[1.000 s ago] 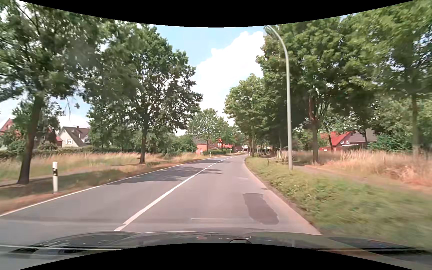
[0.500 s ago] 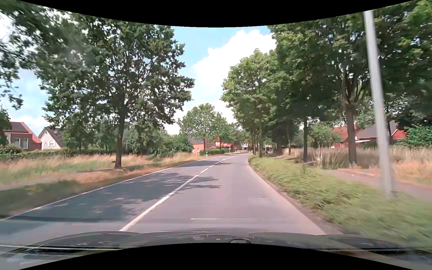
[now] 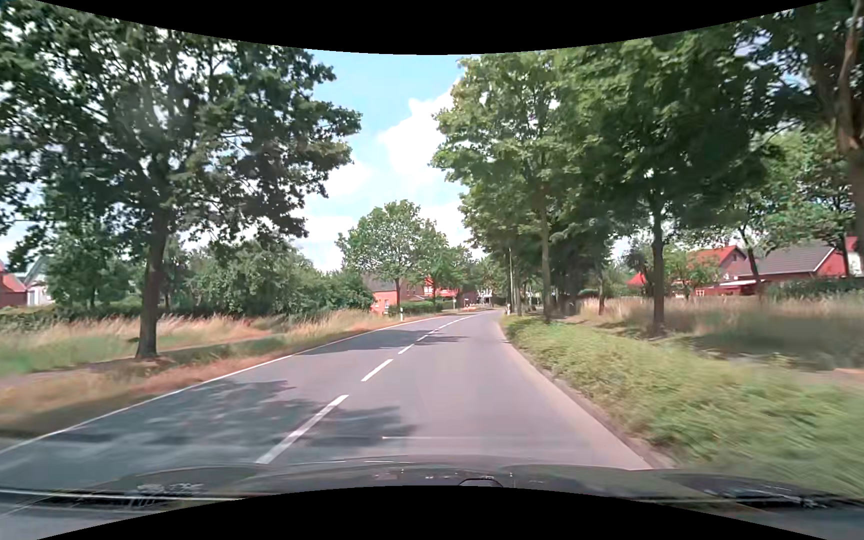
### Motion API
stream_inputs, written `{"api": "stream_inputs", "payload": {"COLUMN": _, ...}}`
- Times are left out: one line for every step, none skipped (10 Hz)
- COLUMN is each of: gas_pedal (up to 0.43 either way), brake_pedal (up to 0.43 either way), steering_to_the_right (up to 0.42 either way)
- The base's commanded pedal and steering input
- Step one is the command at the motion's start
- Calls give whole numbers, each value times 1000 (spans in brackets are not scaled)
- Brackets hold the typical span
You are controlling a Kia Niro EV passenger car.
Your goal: Follow the waypoints while adhering to traffic rules and regulations
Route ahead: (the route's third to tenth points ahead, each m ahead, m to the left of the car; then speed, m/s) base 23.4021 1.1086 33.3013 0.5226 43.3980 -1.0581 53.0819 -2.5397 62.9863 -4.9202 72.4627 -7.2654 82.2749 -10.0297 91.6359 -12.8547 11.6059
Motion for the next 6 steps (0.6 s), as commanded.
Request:
{"api": "stream_inputs", "payload": {"gas_pedal": 169, "brake_pedal": 0, "steering_to_the_right": 9}}
{"api": "stream_inputs", "payload": {"gas_pedal": 169, "brake_pedal": 0, "steering_to_the_right": 9}}
{"api": "stream_inputs", "payload": {"gas_pedal": 169, "brake_pedal": 0, "steering_to_the_right": 9}}
{"api": "stream_inputs", "payload": {"gas_pedal": 169, "brake_pedal": 0, "steering_to_the_right": 6}}
{"api": "stream_inputs", "payload": {"gas_pedal": 169, "brake_pedal": 0, "steering_to_the_right": 6}}
{"api": "stream_inputs", "payload": {"gas_pedal": 169, "brake_pedal": 0, "steering_to_the_right": 6}}
